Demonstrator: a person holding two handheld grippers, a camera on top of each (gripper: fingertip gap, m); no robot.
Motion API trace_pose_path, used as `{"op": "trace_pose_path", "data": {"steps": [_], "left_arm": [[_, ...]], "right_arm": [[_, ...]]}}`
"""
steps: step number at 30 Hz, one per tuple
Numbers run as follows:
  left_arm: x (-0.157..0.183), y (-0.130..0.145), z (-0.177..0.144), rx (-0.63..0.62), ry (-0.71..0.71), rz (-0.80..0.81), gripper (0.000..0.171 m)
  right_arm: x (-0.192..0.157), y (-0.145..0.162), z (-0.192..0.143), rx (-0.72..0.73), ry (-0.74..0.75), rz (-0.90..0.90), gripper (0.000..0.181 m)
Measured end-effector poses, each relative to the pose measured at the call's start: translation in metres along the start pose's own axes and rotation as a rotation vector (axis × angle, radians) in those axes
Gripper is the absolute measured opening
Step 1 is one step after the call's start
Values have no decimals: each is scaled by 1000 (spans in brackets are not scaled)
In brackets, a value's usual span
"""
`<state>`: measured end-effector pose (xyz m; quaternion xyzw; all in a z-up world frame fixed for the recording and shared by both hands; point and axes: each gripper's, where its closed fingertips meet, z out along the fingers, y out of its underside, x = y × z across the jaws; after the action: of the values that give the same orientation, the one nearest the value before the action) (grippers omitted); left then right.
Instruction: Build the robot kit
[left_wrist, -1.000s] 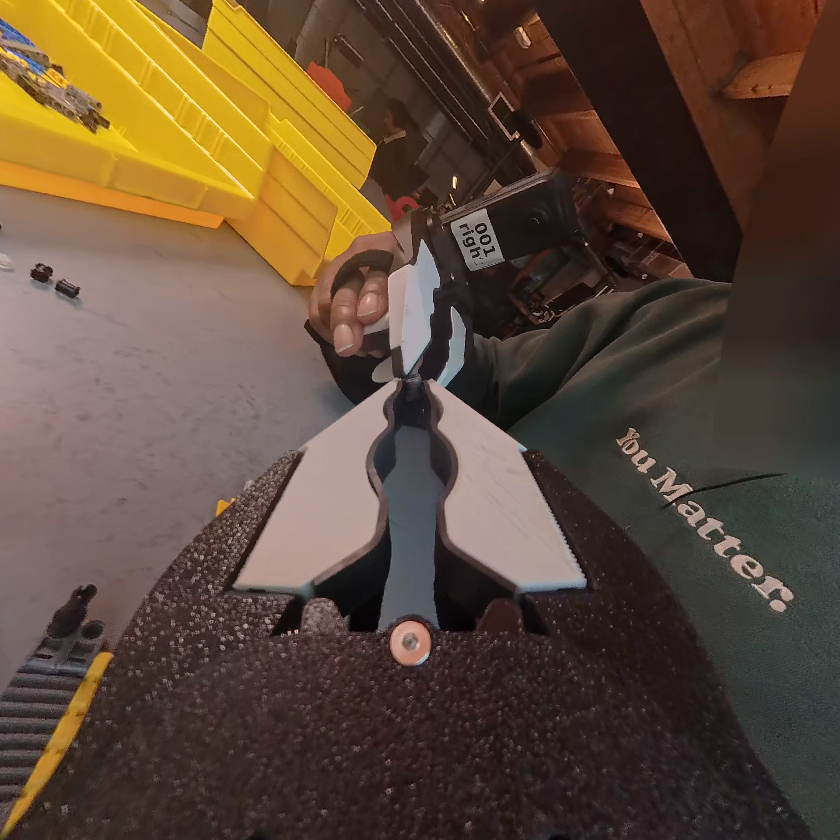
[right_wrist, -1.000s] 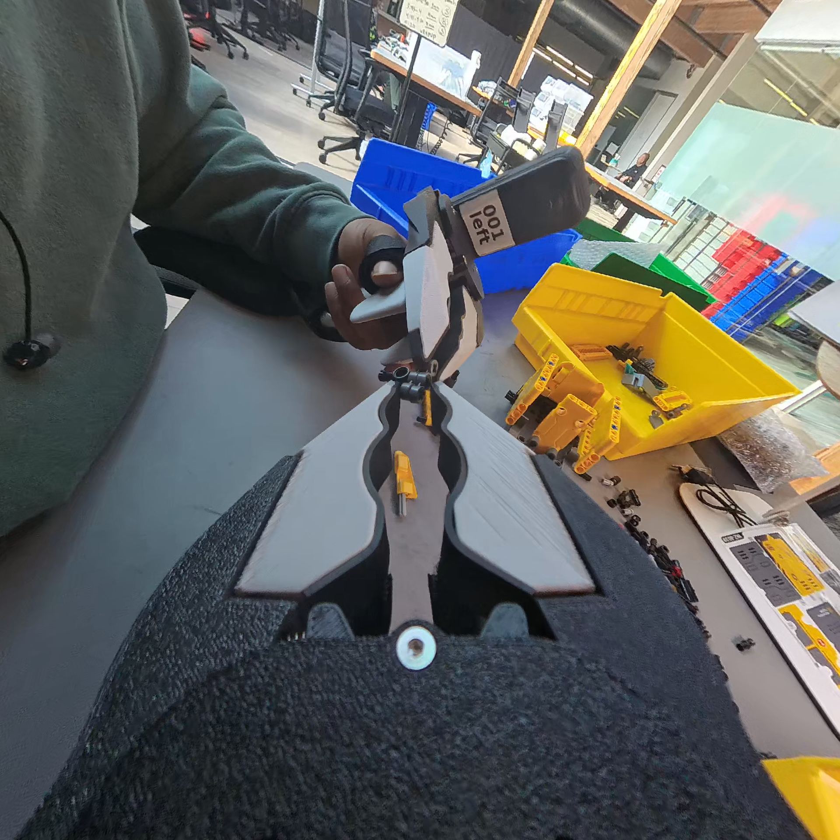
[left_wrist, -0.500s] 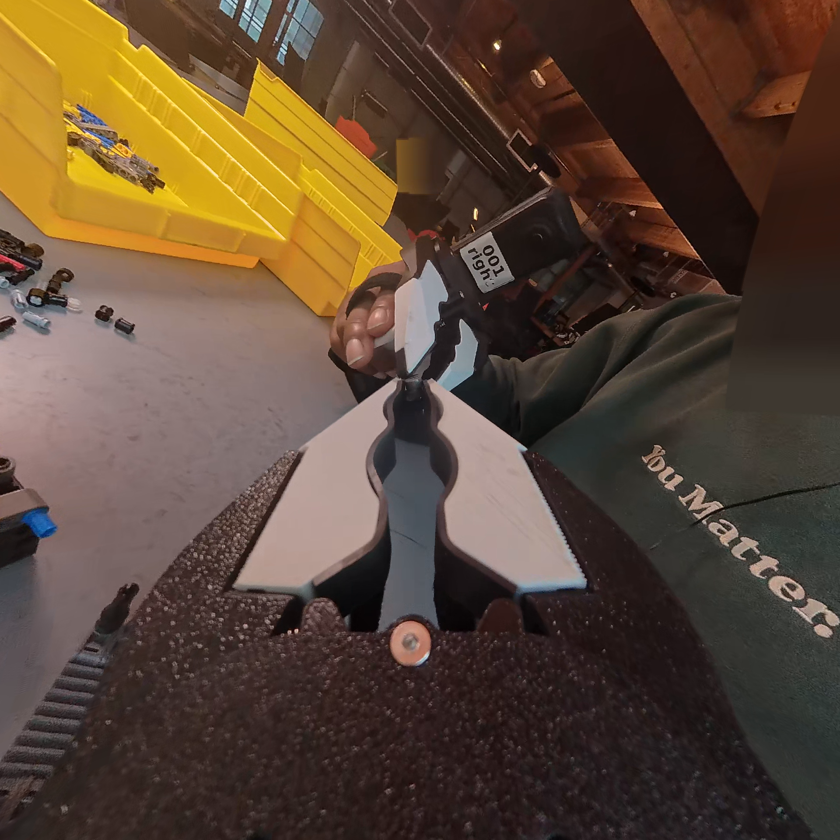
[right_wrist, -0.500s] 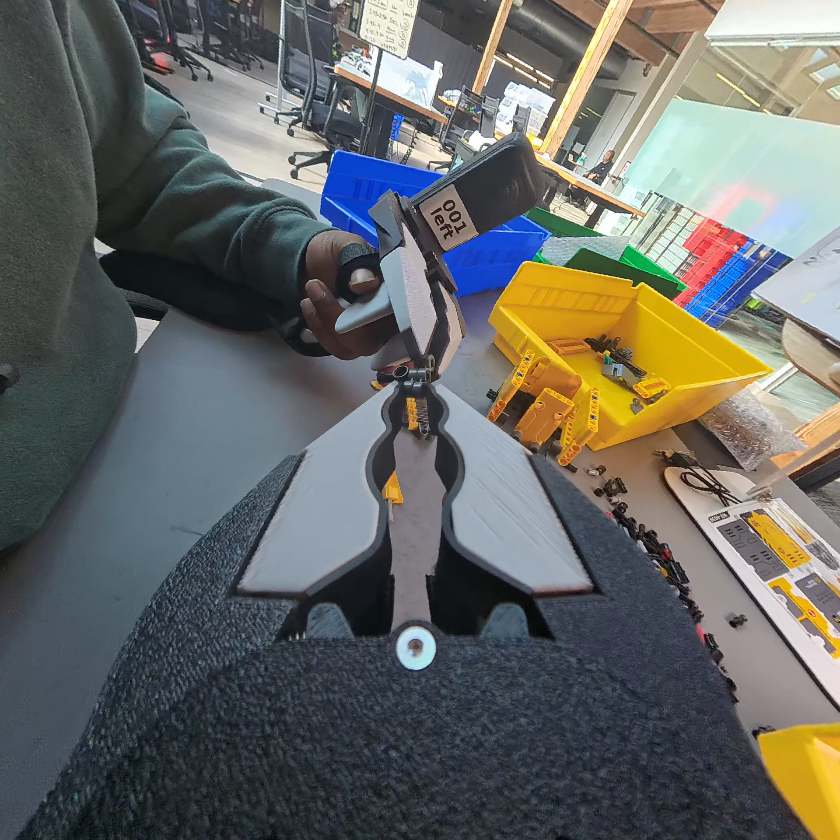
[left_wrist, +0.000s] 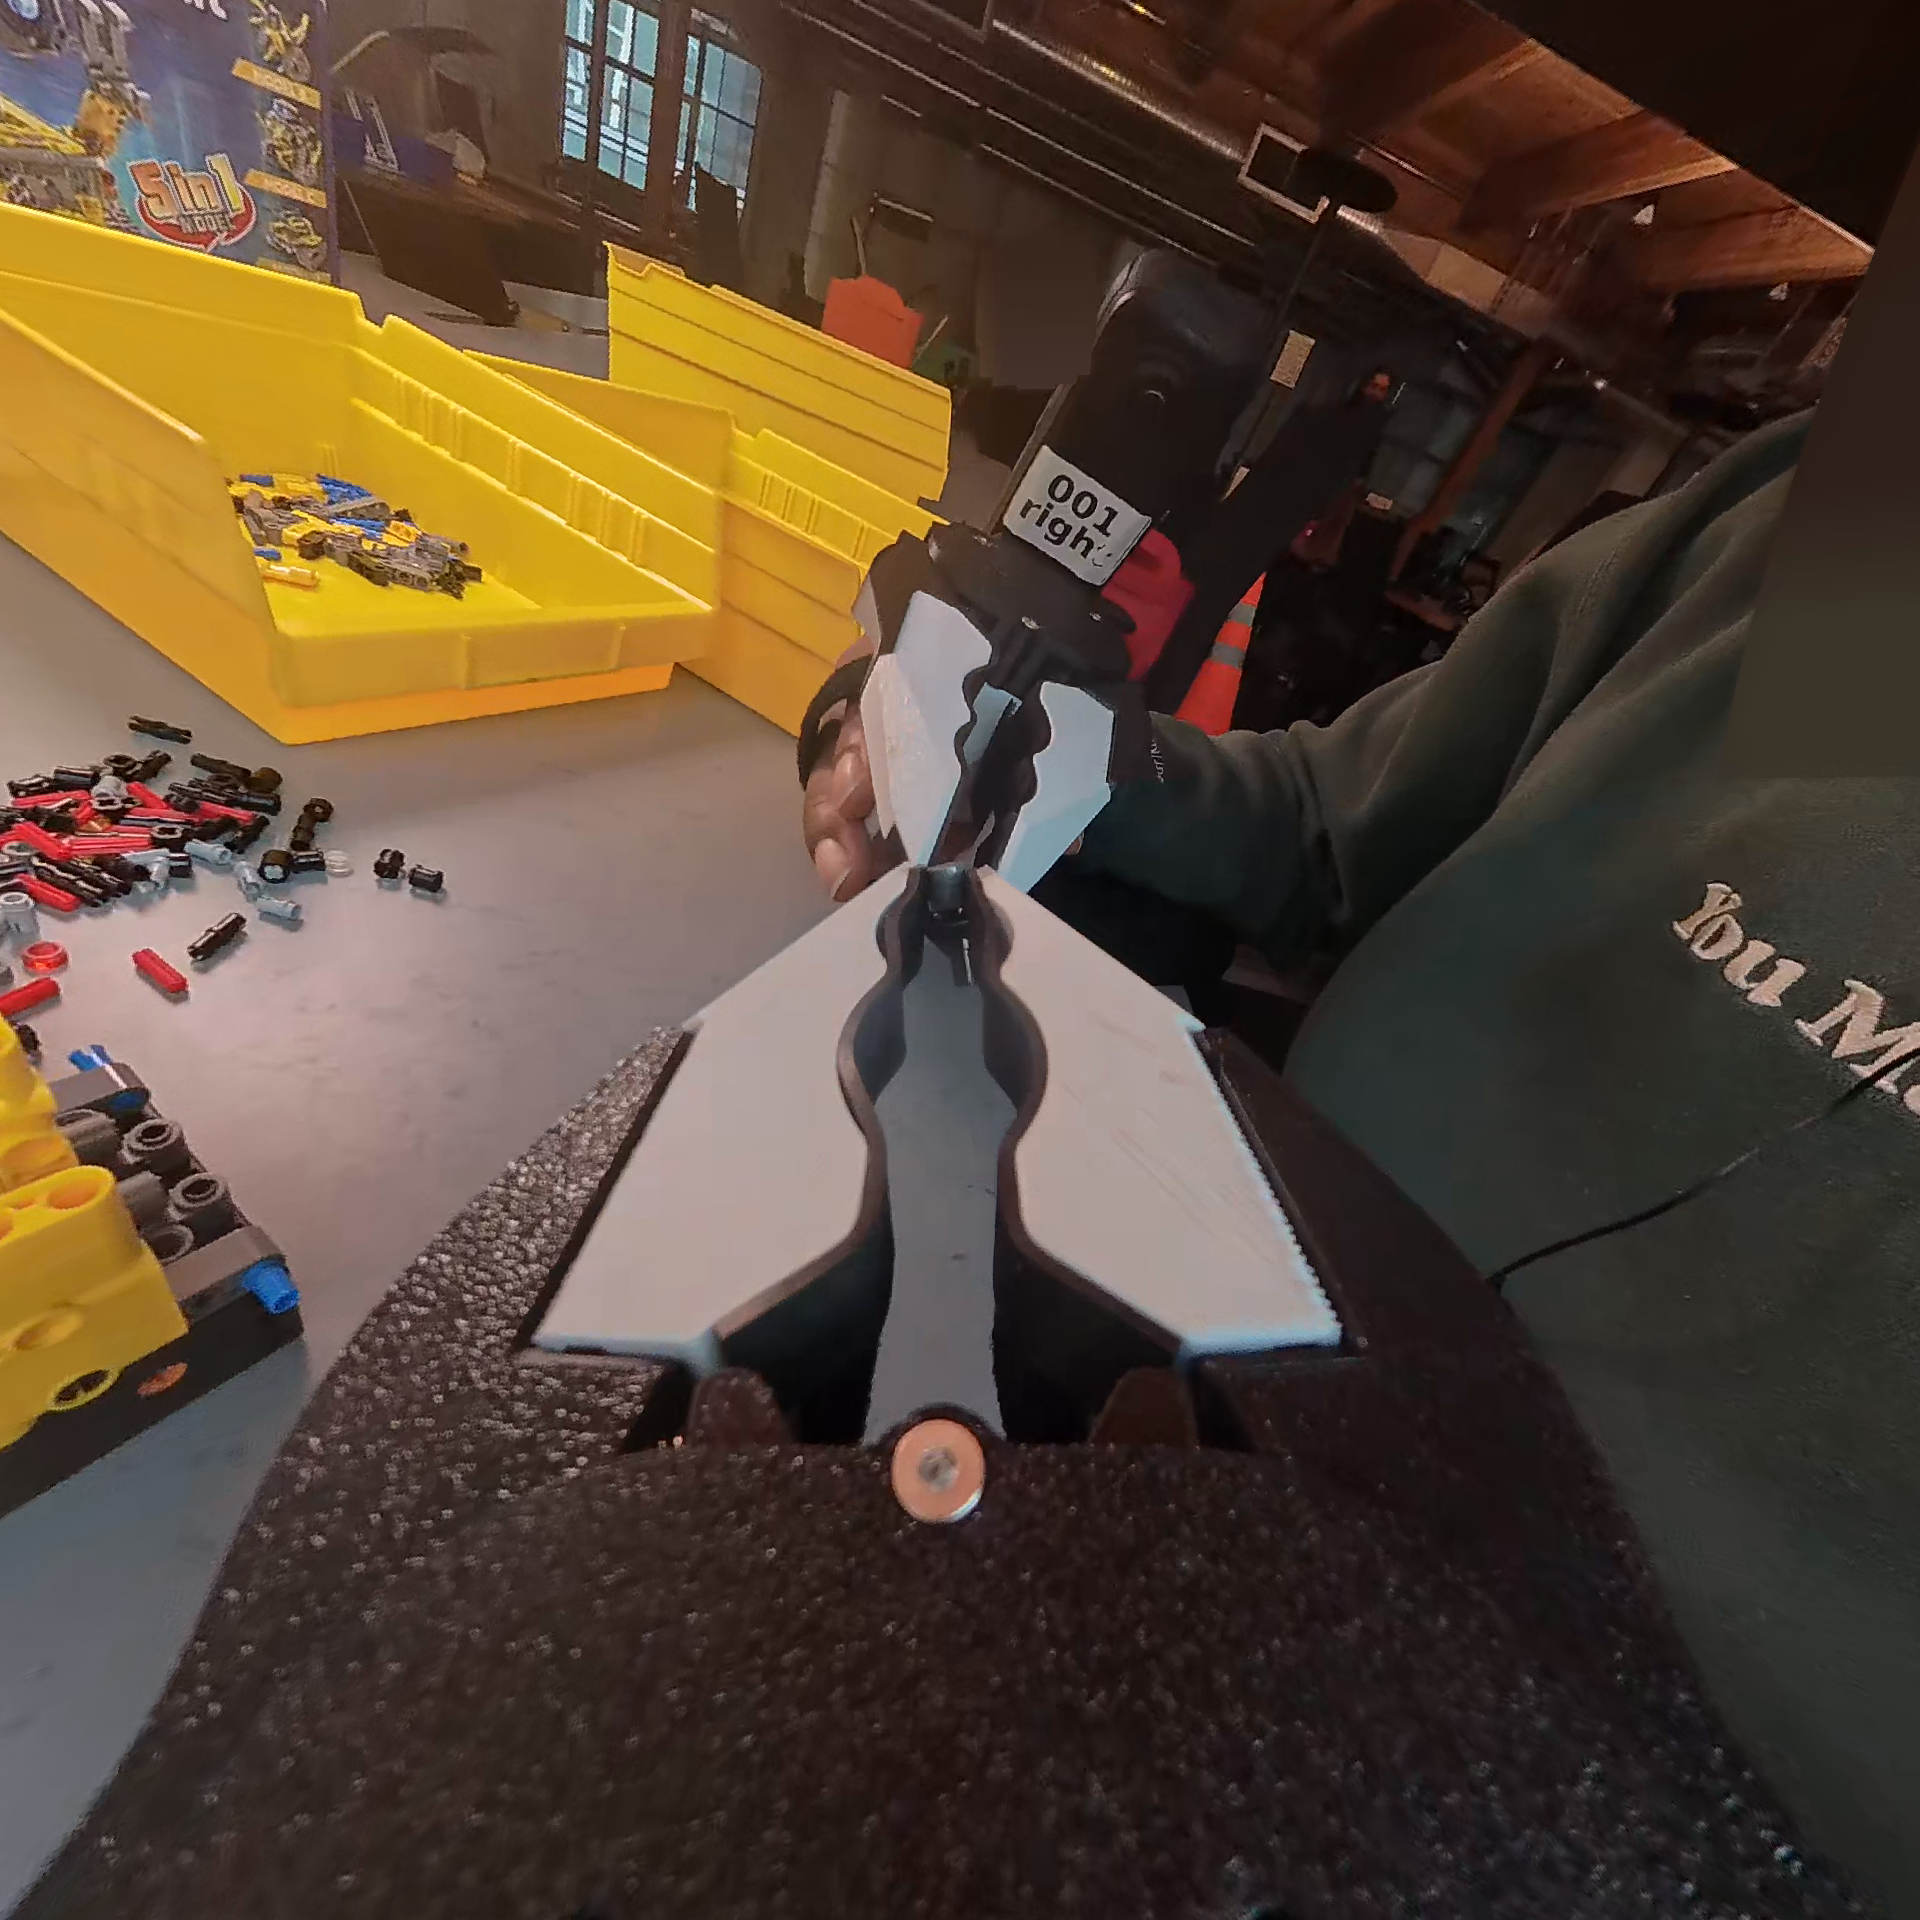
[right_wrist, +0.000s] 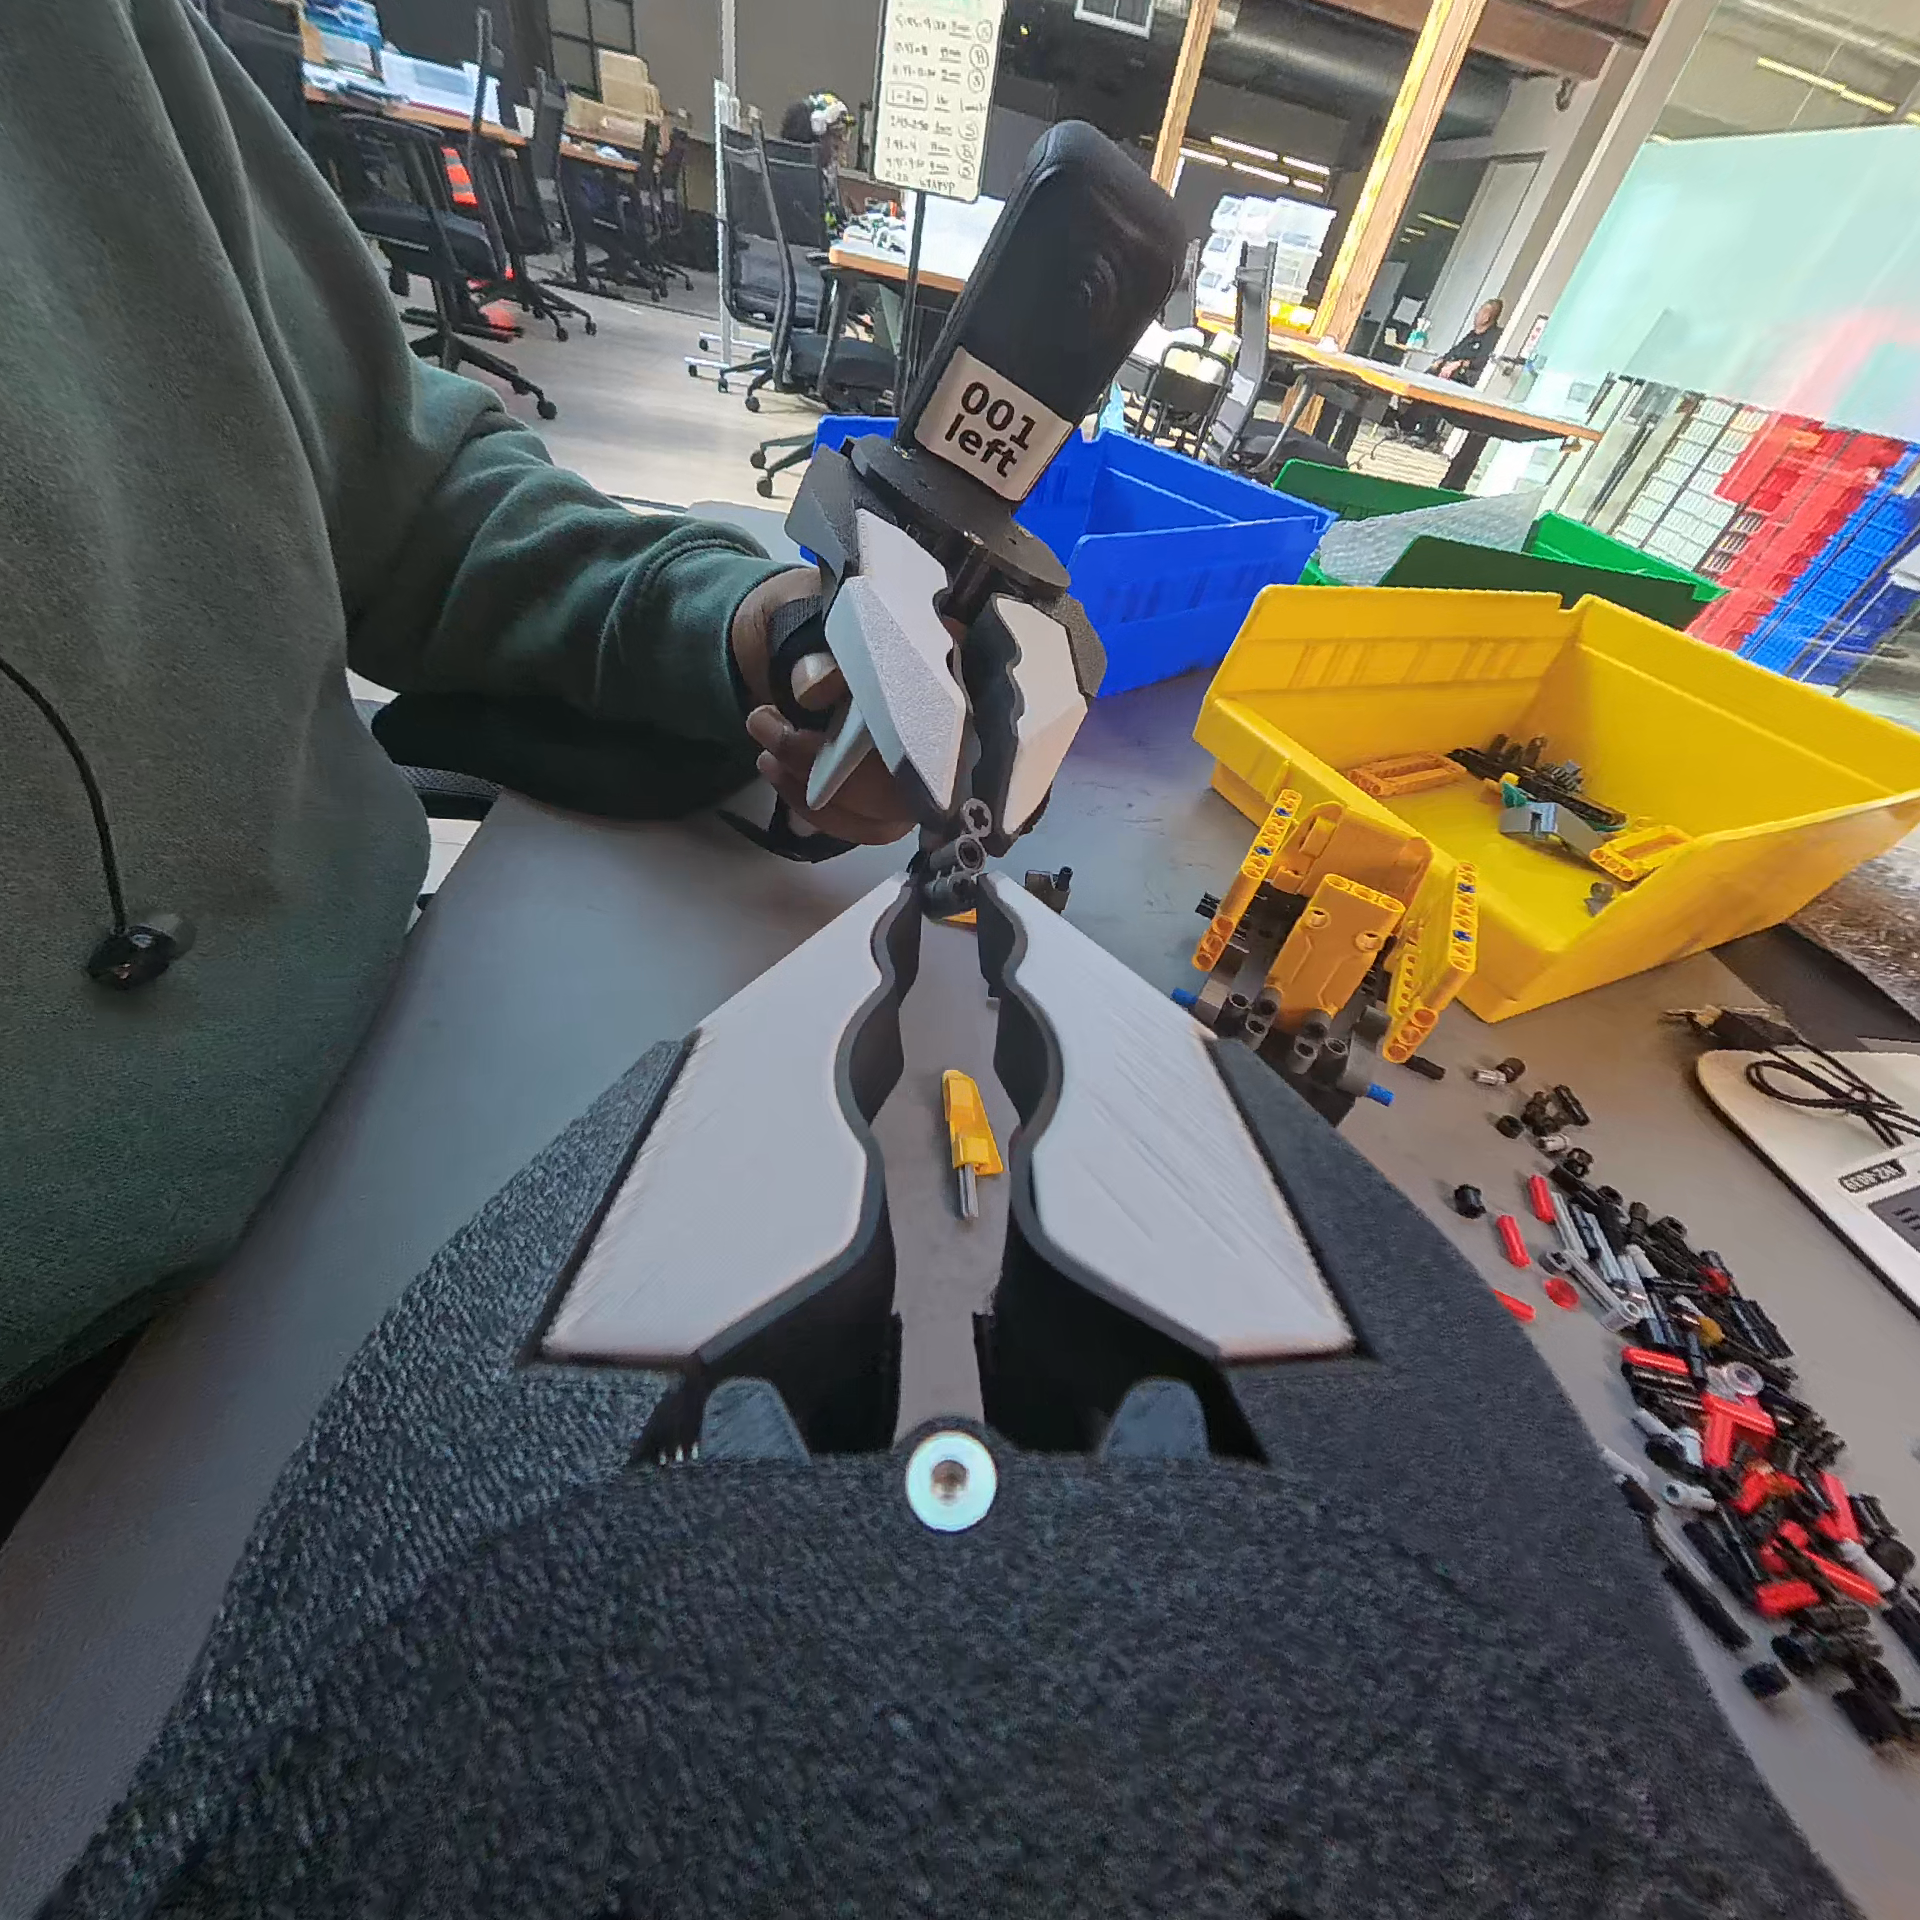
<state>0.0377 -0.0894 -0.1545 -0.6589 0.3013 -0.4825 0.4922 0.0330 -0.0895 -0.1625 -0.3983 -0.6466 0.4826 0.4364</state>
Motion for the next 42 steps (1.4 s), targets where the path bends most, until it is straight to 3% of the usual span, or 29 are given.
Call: {"op": "trace_pose_path", "data": {"steps": [19, 29, 42], "left_arm": [[1, 6, 2, -11, 54, -61, 6], [6, 5, 1, -12, 51, 20, 6], [9, 4, 0, -6, 67, 6, 7]], "right_arm": [[-4, 2, -4, -19, -17, -34, 9], [-8, -1, -5, 2, -67, 40, 9], [-11, -6, -6, 27, -84, 51, 7]]}}
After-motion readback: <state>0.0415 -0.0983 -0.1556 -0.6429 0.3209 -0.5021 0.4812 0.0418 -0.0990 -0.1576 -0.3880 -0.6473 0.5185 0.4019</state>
